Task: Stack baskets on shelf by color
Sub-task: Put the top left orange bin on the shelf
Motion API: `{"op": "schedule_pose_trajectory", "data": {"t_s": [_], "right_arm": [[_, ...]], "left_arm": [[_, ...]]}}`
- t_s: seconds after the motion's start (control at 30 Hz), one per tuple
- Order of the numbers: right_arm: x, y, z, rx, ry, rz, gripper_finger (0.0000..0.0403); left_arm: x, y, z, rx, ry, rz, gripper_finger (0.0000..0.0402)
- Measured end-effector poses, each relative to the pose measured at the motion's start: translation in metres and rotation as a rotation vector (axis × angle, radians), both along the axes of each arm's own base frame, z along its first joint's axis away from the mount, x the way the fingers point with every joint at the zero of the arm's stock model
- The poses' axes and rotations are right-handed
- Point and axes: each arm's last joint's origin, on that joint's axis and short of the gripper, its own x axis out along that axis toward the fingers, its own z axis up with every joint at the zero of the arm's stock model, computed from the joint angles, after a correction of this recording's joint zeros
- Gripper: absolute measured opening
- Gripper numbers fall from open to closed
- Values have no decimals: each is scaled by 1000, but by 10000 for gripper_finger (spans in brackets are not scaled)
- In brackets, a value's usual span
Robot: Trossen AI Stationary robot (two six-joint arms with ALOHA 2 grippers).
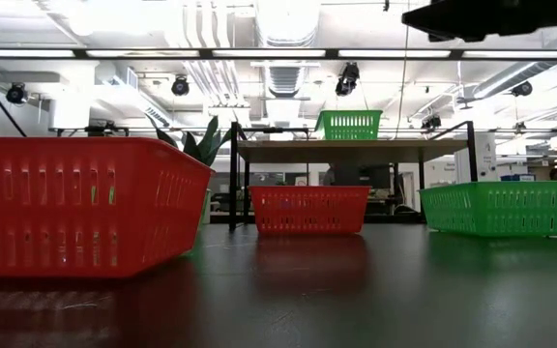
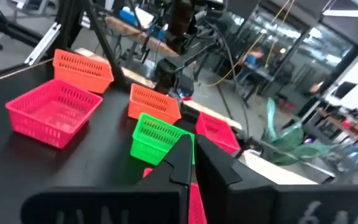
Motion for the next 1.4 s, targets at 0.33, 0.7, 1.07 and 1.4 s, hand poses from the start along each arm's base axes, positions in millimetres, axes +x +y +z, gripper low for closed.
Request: {"op": "schedule_pose_trajectory", "data": {"t_s": [0.33, 0.7, 1.07, 1.4], "right_arm": [[-42, -4, 0, -11, -197, -2, 11], [-73, -7, 3, 36, -367, 15, 11], [-73, -7, 0, 39, -337, 15, 11], [-74, -7, 1, 34, -342, 14, 11]], "left_arm": [[24, -13, 31, -23, 24, 30, 0], [76, -35, 44, -283, 215, 141, 0], [125, -57, 27, -557, 709, 272, 0], [109, -56, 32, -581, 1451, 224, 0]]}}
